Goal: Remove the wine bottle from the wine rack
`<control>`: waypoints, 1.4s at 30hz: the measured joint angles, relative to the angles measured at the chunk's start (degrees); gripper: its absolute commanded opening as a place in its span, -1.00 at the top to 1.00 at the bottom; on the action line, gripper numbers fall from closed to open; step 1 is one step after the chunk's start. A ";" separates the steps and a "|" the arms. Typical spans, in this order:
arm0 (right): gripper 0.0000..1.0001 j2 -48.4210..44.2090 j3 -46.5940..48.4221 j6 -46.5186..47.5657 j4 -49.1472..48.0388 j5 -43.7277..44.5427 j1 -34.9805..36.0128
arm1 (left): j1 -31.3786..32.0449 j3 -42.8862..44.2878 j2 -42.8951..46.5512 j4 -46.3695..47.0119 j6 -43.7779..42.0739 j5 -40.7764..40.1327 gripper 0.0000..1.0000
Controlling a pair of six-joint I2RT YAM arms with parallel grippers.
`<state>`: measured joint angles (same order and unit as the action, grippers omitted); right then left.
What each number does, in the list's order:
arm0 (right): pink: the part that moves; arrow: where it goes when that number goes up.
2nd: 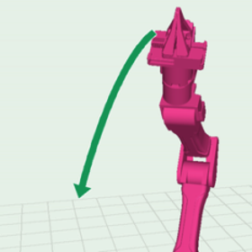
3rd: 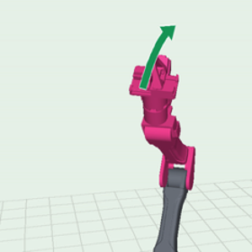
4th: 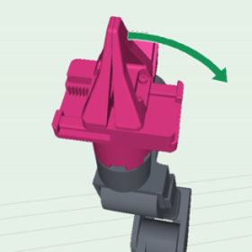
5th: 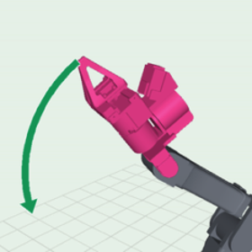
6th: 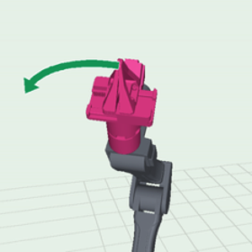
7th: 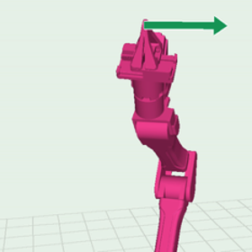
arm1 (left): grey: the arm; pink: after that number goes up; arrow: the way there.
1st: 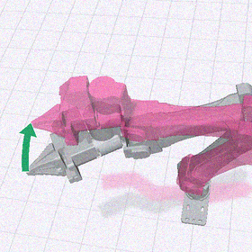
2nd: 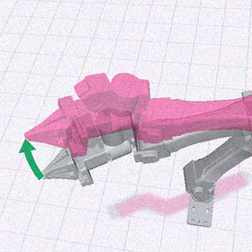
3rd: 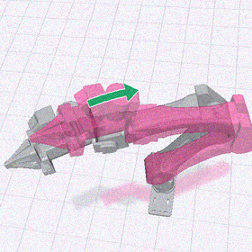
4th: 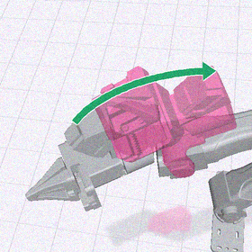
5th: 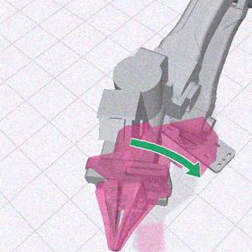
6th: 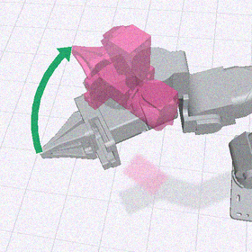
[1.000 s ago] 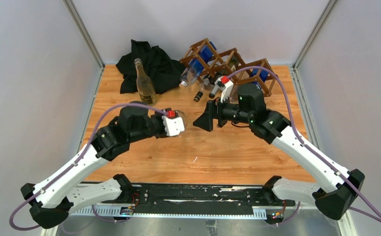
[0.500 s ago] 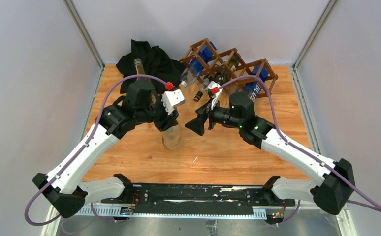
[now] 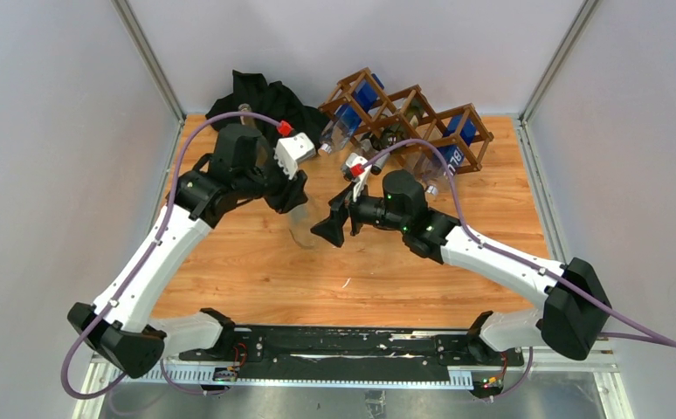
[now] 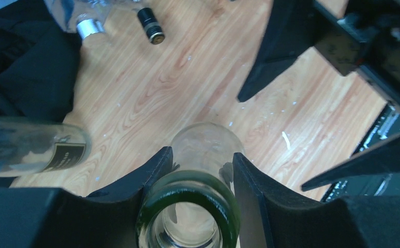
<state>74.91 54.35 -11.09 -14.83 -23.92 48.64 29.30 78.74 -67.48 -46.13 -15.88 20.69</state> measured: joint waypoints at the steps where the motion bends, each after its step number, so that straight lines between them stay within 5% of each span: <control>1: -0.93 0.00 0.00 0.00 -0.22 0.57 0.00 | -1.09 0.00 -0.57 0.31 -0.13 0.04 1.00; 23: -0.96 -6.64 -0.42 -1.11 10.25 13.73 -2.29 | -28.85 2.47 -12.28 4.94 -13.64 1.31 1.00; 42: -0.99 -9.31 -0.42 -5.01 14.47 14.97 -7.61 | -37.33 2.58 -22.25 21.44 -10.97 3.65 1.00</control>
<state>65.60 53.93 -16.10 -0.36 -8.95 41.04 -8.03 81.32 -89.73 -24.69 -26.85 24.34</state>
